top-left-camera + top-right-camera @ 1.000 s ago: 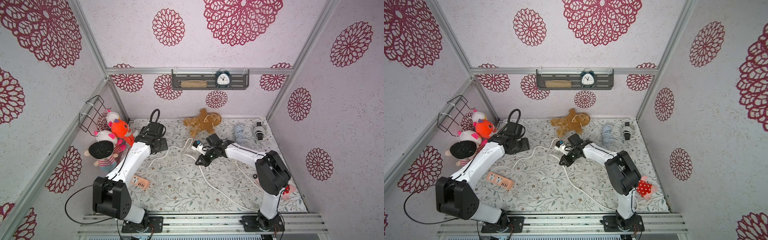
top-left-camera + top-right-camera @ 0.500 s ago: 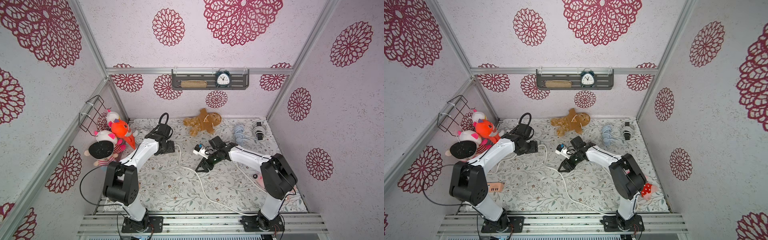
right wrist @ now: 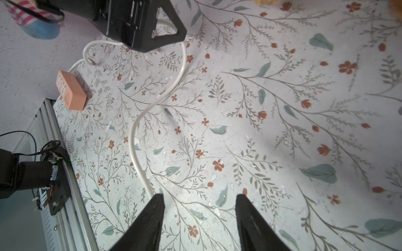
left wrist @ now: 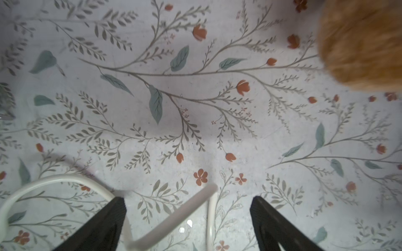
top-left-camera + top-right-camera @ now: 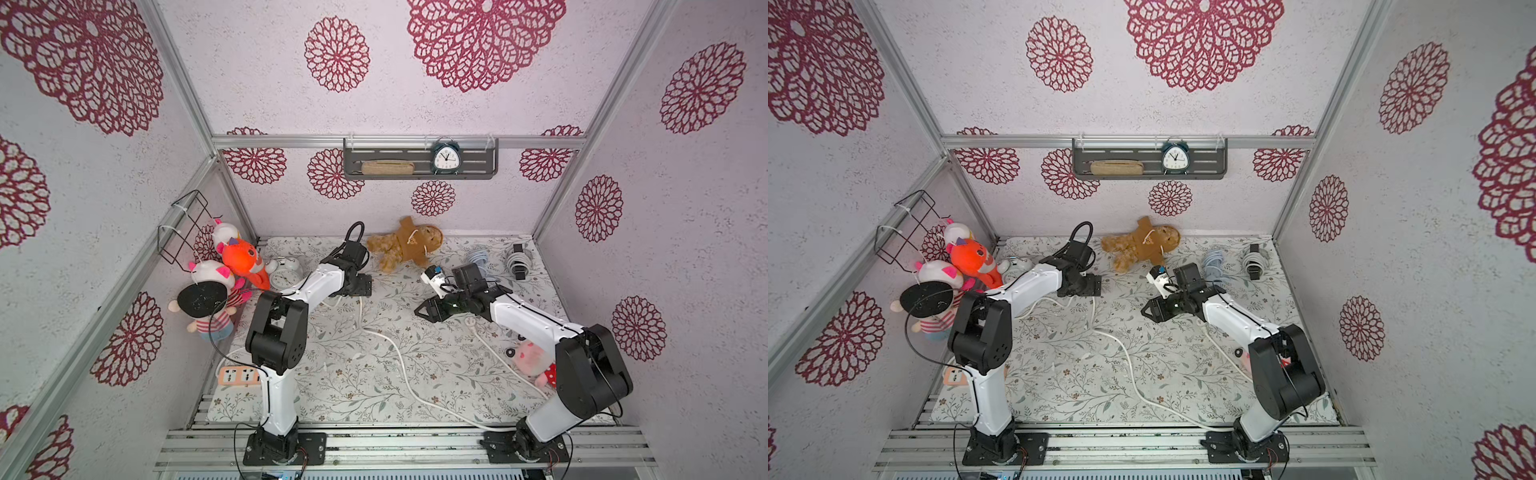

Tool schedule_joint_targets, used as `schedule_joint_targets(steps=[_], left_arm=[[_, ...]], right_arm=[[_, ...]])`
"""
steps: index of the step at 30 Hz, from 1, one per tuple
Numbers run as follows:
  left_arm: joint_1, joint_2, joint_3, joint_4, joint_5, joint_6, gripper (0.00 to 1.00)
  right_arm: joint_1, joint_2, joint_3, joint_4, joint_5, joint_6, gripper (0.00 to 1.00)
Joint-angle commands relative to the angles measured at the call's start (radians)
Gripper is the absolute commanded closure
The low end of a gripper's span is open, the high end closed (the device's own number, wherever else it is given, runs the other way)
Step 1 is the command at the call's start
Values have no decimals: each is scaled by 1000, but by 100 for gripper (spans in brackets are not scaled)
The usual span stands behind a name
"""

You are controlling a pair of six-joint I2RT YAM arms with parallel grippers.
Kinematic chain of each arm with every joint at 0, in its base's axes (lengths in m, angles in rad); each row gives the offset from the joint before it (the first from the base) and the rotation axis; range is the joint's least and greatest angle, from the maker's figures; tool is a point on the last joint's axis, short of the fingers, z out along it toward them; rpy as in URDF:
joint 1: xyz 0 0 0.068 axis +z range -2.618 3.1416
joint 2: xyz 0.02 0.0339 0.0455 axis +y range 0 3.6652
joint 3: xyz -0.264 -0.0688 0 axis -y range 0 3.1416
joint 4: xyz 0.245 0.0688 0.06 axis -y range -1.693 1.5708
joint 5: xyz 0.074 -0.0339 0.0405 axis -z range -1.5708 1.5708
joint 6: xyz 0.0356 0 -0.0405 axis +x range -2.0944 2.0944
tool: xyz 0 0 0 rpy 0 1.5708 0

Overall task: Unwrap the cord wrapped around the power strip
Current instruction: Adjust the power cord at the center of the board.

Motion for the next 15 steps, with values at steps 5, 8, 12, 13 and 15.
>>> schedule_joint_targets(steps=[5,8,12,13,15], left_arm=[[-25,-25,-76,5,199,43,18],[-47,-70,-141,16,365,46,28],[-113,-122,-204,6,484,52,35],[-136,-137,-218,9,510,54,37],[-172,-164,-239,32,559,44,40]], right_arm=[[-128,-73,7,19,63,78,44],[-175,-76,16,15,126,98,45],[-219,-61,42,-26,237,107,45],[-231,-59,45,-25,247,113,46],[-248,-56,48,-23,258,121,46]])
